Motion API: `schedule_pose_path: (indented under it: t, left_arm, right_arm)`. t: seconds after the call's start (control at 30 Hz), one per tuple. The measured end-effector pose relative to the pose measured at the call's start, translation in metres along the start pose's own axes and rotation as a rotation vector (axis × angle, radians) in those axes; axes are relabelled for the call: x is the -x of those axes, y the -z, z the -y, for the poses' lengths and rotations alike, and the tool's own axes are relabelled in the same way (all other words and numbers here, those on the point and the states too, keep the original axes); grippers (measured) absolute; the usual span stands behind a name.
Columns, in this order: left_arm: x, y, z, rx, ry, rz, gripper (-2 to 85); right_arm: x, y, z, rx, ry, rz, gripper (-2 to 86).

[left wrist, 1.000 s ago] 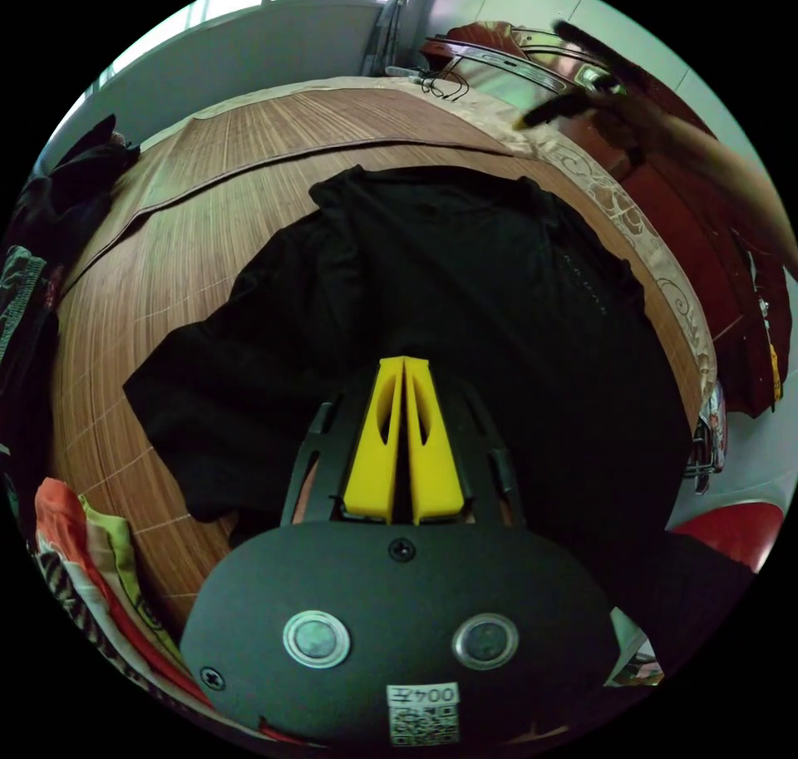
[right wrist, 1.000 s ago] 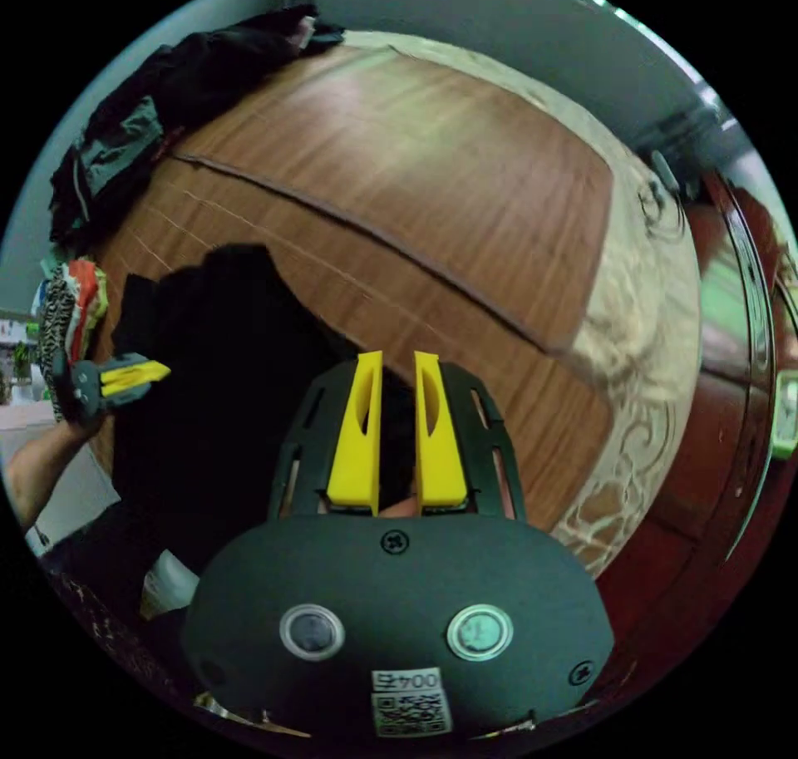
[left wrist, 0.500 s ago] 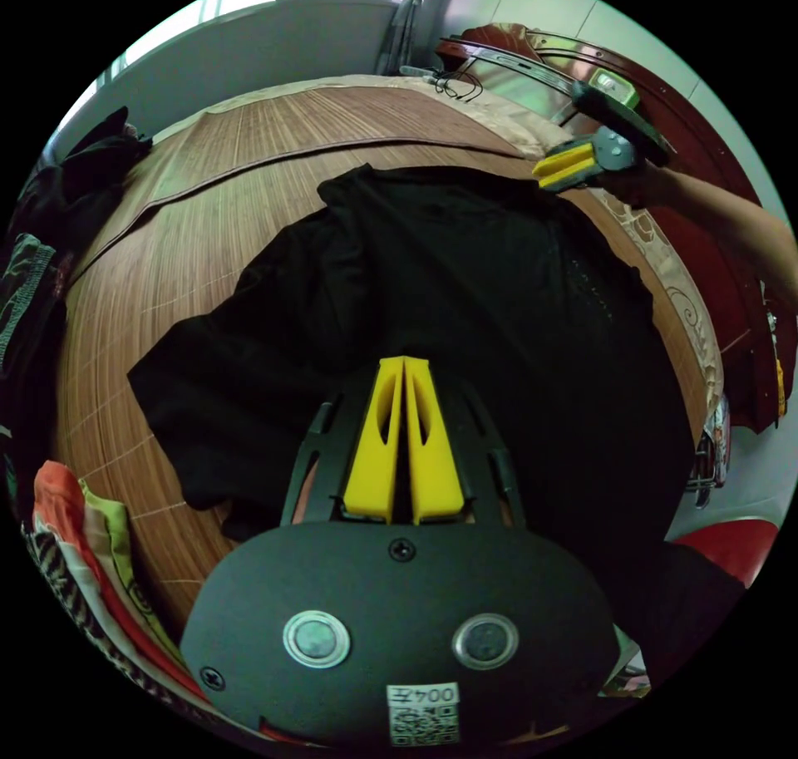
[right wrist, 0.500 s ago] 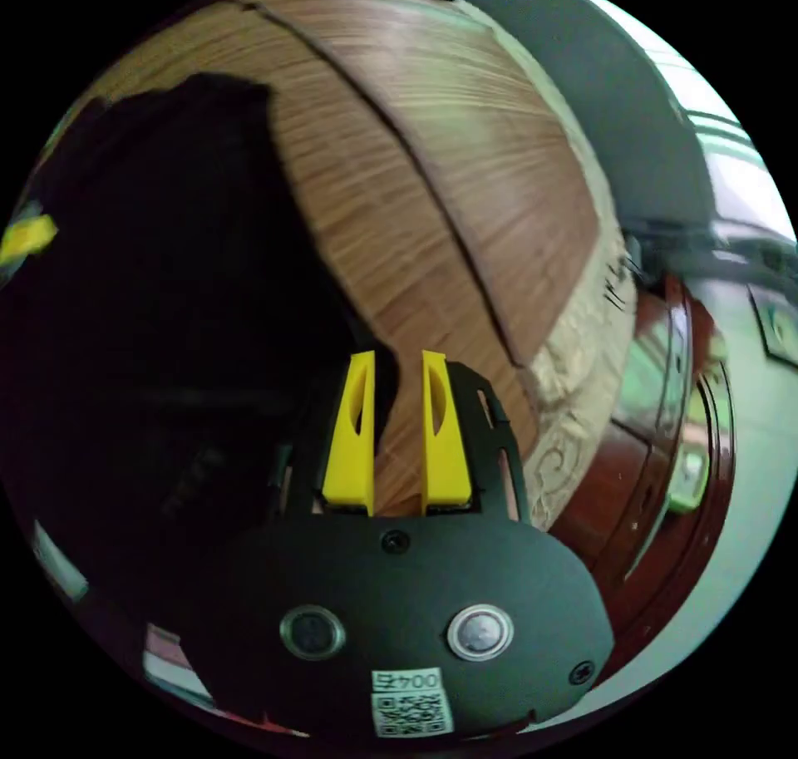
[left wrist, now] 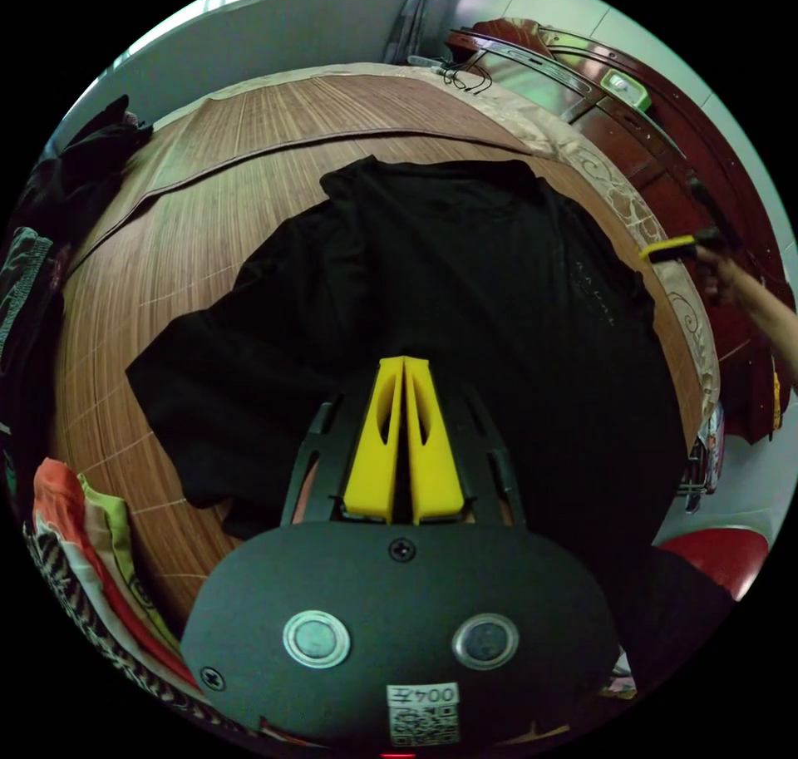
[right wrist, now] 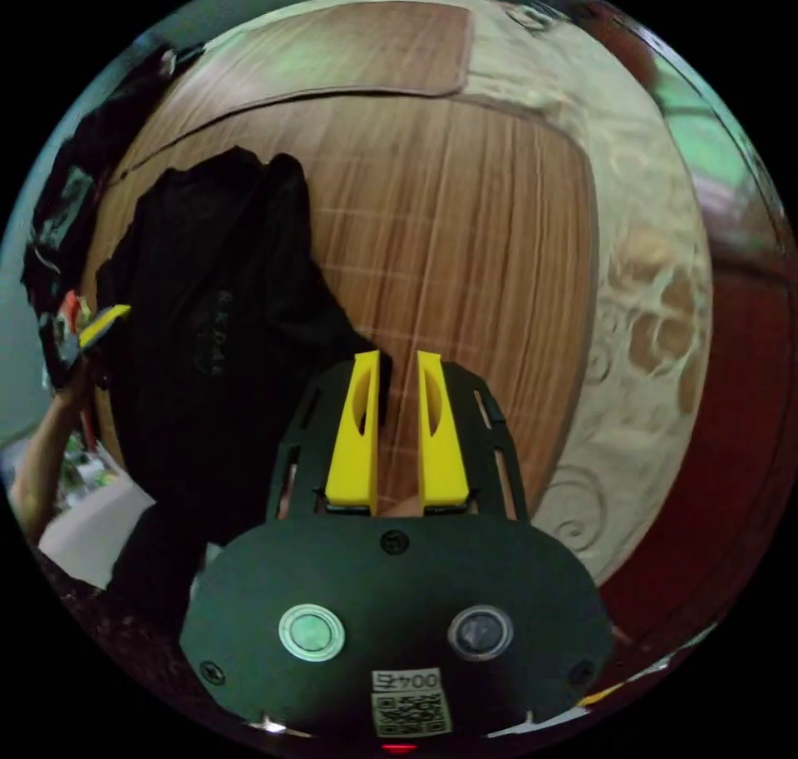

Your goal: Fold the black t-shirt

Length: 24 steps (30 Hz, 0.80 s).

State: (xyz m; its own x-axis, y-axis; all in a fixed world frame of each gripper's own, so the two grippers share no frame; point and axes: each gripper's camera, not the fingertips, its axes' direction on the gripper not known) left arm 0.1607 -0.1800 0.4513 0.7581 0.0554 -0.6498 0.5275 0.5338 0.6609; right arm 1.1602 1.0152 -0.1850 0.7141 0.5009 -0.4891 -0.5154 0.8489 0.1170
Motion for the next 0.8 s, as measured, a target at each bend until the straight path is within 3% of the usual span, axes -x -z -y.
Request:
schedule_pose_path:
  t: [0.07,0.3,0.4,0.57,0.67,0.8]
  left_arm:
    - [-0.001,-0.001,0.003,0.005,-0.001,0.007,0.1]
    - [-0.003,-0.002,0.014,0.017,0.003,0.022,0.1]
    - [-0.004,-0.002,0.019,0.022,0.003,0.03,0.1]
    - [-0.005,-0.001,0.025,0.022,0.006,0.029,0.2]
    - [-0.005,0.0,0.029,0.024,0.009,0.026,0.2]
    - [-0.007,0.002,0.033,0.028,0.004,0.03,0.2]
  right_arm:
    - [-0.033,-0.009,-0.026,-0.046,-0.108,0.16,8.7]
    - [-0.059,-0.021,-0.035,-0.095,-0.13,0.179,5.5]
    - [-0.051,-0.009,-0.037,-0.123,-0.05,0.032,1.2]
    - [-0.016,0.064,-0.074,-0.346,0.174,-0.188,-0.4]
    - [-0.015,0.07,-0.084,-0.351,0.238,-0.308,-0.6]
    - [-0.052,0.05,-0.08,-0.256,0.064,-0.355,-0.6]
